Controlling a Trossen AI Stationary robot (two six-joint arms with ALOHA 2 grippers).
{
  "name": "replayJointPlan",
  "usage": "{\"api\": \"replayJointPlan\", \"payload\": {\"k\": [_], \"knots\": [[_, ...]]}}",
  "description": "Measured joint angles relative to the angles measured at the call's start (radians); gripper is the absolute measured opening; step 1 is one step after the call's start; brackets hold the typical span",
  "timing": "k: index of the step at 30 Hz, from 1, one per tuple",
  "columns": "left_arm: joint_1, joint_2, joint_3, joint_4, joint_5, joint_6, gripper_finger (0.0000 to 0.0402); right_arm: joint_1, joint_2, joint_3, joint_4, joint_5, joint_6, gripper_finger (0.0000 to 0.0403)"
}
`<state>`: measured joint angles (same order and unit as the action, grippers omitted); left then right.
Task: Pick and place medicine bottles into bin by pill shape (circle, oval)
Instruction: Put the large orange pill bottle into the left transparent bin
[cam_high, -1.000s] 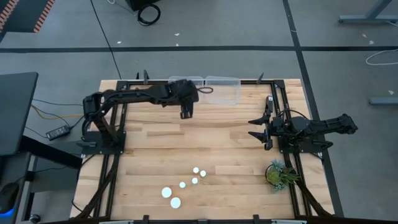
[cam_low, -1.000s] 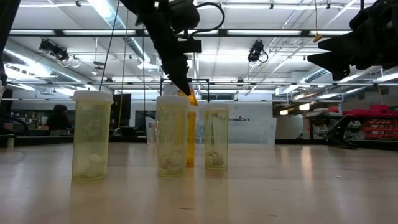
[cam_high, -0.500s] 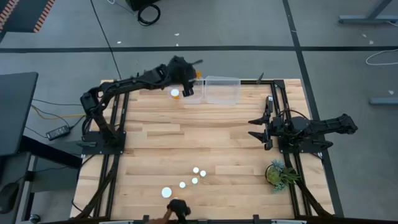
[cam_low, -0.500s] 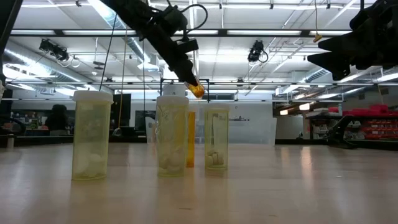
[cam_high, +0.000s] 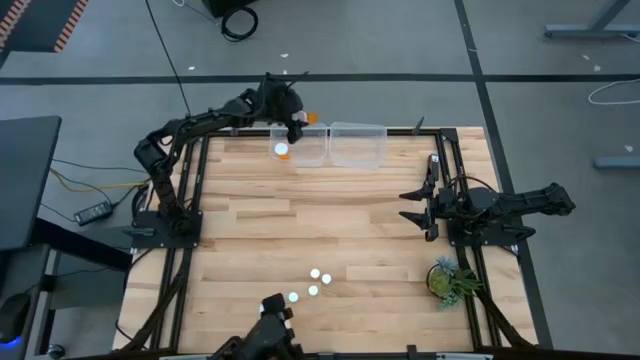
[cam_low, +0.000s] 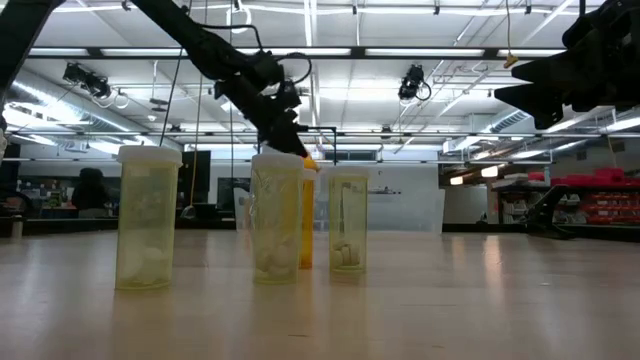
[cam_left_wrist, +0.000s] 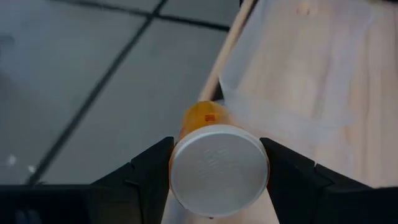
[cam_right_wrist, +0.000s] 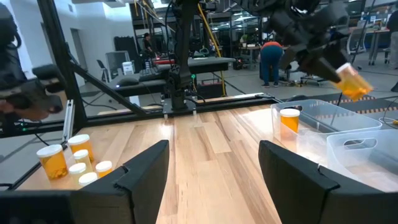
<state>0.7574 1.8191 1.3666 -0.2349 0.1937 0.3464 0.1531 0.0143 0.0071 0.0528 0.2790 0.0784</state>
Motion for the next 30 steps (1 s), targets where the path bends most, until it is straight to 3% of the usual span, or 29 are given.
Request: {"api": "replayJointPlan", "payload": {"k": [10,16,22,30], "knots": [[0.003,0.000,0.000,-0.186,0.002,-0.169,0.0229,0.000,0.000,0.000,0.000,0.000,0.000,0.0255],[-0.030,0.000,0.000,-0.196,-0.150,-0.214,0.0226,0.000,0.000,0.000,-0.001,0.000,0.000,0.0255],[-0.078,0.000,0.007,-0.185,-0.191,-0.239,0.0229,0.000,0.000,0.000,-0.001,0.000,0.000,0.0255],[-0.125,0.111,0.203,-0.320,-0.220,-0.260,0.0228,0.000,0.000,0.000,-0.001,0.000,0.000,0.0255]]}}
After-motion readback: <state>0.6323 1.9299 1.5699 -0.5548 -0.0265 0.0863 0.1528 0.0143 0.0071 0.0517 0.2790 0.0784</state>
